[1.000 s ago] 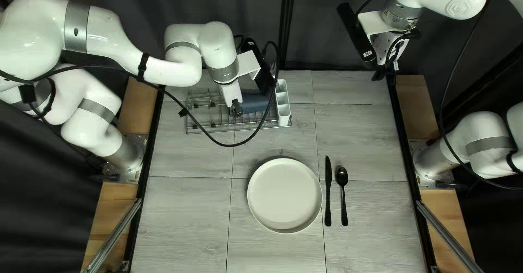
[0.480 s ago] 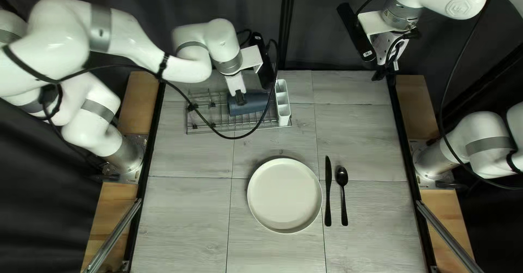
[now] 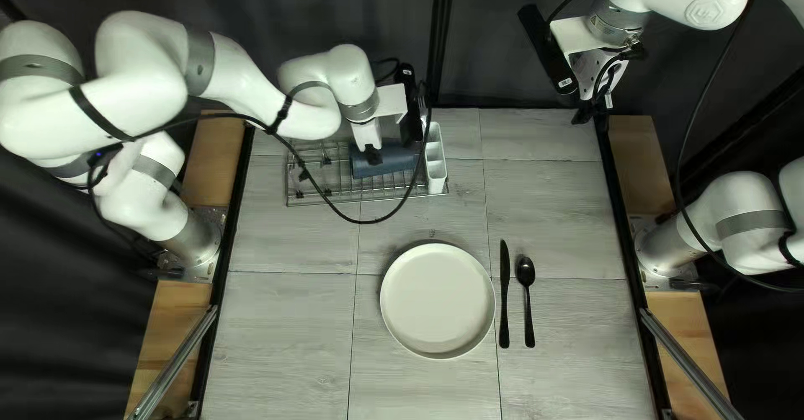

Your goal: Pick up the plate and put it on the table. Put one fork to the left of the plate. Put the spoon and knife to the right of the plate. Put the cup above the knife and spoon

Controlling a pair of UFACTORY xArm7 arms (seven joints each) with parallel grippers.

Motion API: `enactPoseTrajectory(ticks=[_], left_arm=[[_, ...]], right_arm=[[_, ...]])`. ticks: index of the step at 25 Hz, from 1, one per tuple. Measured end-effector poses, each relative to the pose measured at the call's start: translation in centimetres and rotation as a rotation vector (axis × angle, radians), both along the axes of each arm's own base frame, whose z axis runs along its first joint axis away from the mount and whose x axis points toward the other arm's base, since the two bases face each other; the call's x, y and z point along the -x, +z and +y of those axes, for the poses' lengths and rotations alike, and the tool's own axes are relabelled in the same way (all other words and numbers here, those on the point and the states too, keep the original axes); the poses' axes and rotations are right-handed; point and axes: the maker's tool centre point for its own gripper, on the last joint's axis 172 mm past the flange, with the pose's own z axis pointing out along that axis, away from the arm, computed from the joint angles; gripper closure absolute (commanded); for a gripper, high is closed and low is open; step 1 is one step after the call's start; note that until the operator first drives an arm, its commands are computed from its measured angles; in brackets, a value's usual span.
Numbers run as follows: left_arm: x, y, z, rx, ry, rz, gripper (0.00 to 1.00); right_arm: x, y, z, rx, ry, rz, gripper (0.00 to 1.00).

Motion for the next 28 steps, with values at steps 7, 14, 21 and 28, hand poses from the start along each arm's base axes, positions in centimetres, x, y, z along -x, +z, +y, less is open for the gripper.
enactPoseTrajectory(ticks=[7,14,21,28], left_arm=[[-0.8,-2.0,-0.6,0.018,-0.006,0.019,0.00],[0.0,-3.5,0.2,0.042,0.001,0.032,0.98],[0.7,-3.4,-0.5,0.055,0.006,0.032,1.00],[1.5,5.4,-2.7,0.027,0.053,0.012,1.00]], right_arm=[[0.0,0.0,0.0,0.000,0.000,0.000,0.00],[0.0,0.0,0.0,0.000,0.000,0.000,0.00],[0.0,0.0,0.0,0.000,0.000,0.000,0.00],[0.0,0.0,0.0,0.000,0.000,0.000,0.00]])
